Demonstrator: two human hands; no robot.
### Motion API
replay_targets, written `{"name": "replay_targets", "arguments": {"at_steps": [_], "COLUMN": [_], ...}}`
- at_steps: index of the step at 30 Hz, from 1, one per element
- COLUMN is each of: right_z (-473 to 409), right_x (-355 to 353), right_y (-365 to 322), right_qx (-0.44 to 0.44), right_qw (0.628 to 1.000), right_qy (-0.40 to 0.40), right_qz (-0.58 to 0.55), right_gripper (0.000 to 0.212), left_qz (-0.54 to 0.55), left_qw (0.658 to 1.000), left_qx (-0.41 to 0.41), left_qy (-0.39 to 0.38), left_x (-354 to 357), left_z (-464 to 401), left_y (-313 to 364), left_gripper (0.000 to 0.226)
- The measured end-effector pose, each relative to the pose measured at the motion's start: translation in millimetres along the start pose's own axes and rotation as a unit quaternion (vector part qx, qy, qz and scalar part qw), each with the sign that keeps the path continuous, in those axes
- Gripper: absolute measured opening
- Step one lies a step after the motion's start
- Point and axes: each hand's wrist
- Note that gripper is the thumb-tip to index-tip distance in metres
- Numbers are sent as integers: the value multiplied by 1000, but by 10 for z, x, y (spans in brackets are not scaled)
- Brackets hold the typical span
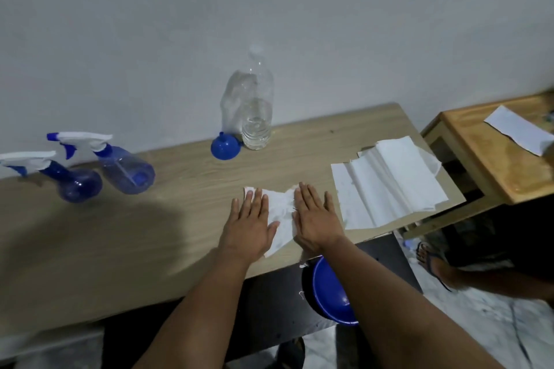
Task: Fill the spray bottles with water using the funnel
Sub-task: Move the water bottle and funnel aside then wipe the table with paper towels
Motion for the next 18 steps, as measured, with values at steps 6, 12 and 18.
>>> {"name": "replay_targets", "arguments": {"at_steps": [6, 12, 18], "right_z": [-383, -106, 393], "right_x": [-187, -215, 139], "right_y": [39, -51, -353], "right_qx": [16, -11, 8], "right_qw": [1000, 999, 1000], "right_qy": [-7, -6, 2], "right_qz": [-19, -50, -21], "right_gripper": [66, 69, 57], "left_qz": [1, 32, 37], "left_qw": [1000, 999, 998], "left_qx": [2, 28, 40], "left_qy": [-26, -26, 17], "left_x": [-275, -184, 52], "left_z": [-466, -273, 321], "left_y": [-21, -46, -29], "left_gripper": [71, 73, 65]}}
Point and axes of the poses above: each hand's wrist, its own z-axis away from the middle knuckle, its own x-axis out of the palm, y = z × x, and after that the axes turned 4 degrees about -x, right-handed
